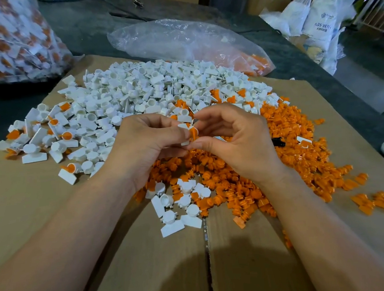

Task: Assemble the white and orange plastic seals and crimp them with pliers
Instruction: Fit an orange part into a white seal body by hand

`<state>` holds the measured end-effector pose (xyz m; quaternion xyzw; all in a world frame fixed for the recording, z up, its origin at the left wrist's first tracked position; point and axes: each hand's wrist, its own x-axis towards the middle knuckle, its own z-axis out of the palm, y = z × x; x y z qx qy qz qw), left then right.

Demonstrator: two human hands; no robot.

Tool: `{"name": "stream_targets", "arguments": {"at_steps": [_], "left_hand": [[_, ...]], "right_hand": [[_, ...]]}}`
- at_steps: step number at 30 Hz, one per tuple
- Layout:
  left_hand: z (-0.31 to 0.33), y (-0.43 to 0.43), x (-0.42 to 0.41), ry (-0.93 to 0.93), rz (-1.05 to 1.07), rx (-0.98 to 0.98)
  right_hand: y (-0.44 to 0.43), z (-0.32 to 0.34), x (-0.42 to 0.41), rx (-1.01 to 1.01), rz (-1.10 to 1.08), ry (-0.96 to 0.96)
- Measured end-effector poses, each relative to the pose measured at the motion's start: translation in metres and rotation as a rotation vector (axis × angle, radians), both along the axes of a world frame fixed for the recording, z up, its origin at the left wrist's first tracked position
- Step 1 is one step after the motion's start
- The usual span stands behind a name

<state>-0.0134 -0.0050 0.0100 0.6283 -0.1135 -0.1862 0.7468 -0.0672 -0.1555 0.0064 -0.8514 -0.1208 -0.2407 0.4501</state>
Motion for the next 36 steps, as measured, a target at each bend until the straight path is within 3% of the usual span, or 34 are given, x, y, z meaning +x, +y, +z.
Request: {"name": "stream_targets", "arguments": {"at_steps": [18,36], "left_hand": [[0.0042,0.0012,-0.0012,0.044,-0.014,0.010],[0.0018,0.0007,-0.0009,-0.005,-0.001,0.058]], "right_hand": [[0.0008,0.0009,0.0001,-0.012,0.010,0.027],[-0.0001,-0.0018,0.0023,-0.146,-0.007,-0.120]]}}
